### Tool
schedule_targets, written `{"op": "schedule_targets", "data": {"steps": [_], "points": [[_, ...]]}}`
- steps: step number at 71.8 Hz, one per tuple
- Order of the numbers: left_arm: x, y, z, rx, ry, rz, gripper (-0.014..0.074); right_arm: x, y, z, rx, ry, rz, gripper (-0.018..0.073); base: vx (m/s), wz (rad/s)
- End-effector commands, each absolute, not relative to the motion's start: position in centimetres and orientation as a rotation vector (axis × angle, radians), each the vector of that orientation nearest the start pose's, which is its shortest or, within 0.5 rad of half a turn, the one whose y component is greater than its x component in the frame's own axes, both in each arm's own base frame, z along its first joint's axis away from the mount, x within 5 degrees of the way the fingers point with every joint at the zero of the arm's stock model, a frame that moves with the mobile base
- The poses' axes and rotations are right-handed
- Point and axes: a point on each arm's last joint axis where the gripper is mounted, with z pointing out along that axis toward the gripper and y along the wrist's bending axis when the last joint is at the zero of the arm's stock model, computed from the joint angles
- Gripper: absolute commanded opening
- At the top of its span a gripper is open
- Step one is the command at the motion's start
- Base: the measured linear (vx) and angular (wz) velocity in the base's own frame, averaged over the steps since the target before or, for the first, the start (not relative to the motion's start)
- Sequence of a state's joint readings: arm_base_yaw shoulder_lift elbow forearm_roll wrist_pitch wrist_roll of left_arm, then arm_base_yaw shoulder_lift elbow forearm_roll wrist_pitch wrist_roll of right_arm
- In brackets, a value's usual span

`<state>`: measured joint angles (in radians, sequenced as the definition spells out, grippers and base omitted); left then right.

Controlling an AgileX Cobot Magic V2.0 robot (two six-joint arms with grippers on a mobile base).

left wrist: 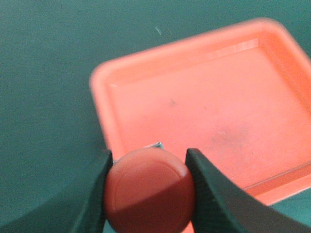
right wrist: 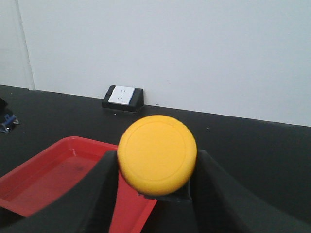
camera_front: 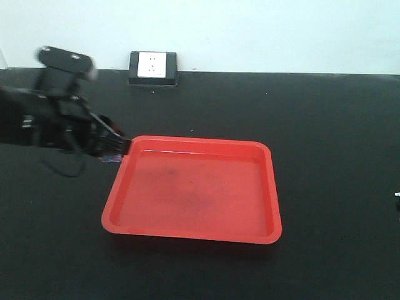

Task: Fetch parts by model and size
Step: 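Lower the left gripper with the red button into the tray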

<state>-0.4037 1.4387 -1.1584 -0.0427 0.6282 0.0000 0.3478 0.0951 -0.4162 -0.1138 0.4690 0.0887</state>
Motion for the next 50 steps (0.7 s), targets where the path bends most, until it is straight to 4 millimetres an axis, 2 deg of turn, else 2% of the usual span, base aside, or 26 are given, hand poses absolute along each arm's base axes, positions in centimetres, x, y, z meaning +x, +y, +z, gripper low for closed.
{"op": "schedule_targets", "data": {"steps": [1, 12, 23, 37, 50], "points": [[30.8, -14.0, 32.1, 0.462, 2.288, -0.265, -0.0006, 3.4, 0.8, 31.7, -0.250, 1.520, 0.212, -0.0010, 0.00, 0.00], [33.4, -15.2, 29.6, 0.466, 2.354, -0.254, -0.0006, 3.4, 0.8, 31.7, -0.250, 1.520, 0.212, -0.0010, 0.00, 0.00], [35.2, -16.0, 27.0, 0.473, 2.404, -0.243, -0.0006, 3.4, 0.8, 31.7, -0.250, 1.519, 0.212, -0.0010, 0.00, 0.00], [36.4, -16.5, 24.1, 0.477, 2.453, -0.233, 0.0003, 3.4, 0.8, 31.7, -0.250, 1.519, 0.212, -0.0010, 0.00, 0.00], [36.8, -16.7, 22.4, 0.484, 2.491, -0.224, 0.0052, 3.4, 0.8, 31.7, -0.250, 1.519, 0.212, -0.0010, 0.00, 0.00]]}}
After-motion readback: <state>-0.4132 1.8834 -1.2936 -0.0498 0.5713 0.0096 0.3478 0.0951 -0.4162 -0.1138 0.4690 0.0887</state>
